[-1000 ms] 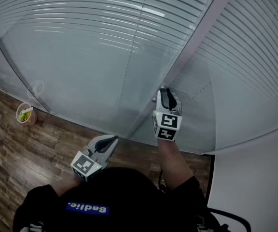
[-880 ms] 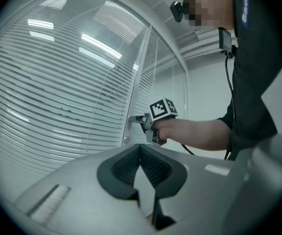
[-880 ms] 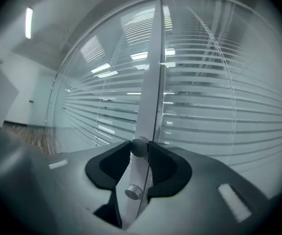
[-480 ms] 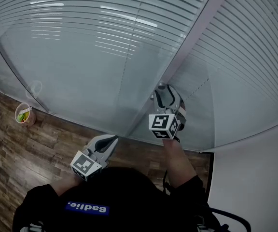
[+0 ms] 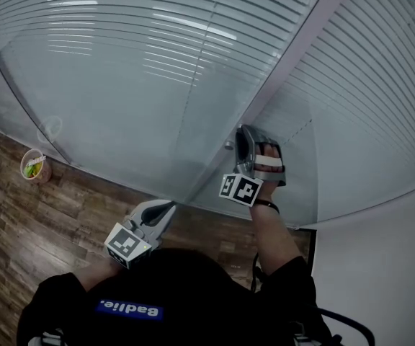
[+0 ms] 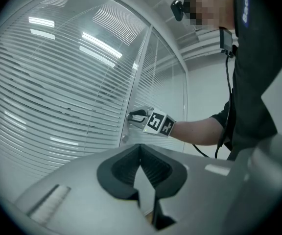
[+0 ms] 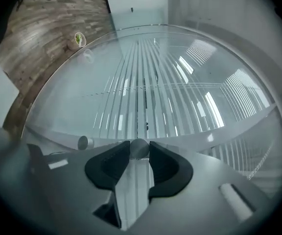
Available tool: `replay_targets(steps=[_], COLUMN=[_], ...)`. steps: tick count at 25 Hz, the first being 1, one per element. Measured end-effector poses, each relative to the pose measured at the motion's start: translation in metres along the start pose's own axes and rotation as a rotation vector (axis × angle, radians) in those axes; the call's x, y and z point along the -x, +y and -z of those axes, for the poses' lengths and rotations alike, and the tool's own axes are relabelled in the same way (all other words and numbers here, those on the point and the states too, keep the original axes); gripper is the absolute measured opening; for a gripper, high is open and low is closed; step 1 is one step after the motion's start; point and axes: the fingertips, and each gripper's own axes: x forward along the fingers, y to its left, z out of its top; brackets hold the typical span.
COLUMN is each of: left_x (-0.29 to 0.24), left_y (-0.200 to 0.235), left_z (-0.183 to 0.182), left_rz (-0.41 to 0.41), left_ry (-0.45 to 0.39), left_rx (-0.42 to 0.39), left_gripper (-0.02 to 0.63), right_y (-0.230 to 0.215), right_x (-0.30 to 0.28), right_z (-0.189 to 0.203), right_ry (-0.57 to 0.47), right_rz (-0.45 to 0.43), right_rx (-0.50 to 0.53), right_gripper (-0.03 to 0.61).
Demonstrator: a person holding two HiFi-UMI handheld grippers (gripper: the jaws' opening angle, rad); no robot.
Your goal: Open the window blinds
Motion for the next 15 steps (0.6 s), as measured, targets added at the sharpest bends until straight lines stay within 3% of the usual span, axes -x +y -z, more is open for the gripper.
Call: replay_targets(steps=[15], left_x=[0.002], left_y=[0.001], left_z=[-0.007], left_rz=[-0.007], left_ry=[0.007], left_rx=[-0.010], left_gripper=[0.000], right_y=[-0.012], right_x=[-0.001], right_z=[-0.001], right_ry=[0.008], right_rz=[-0.008], right_rx=[-0.404], right_gripper=[0.126])
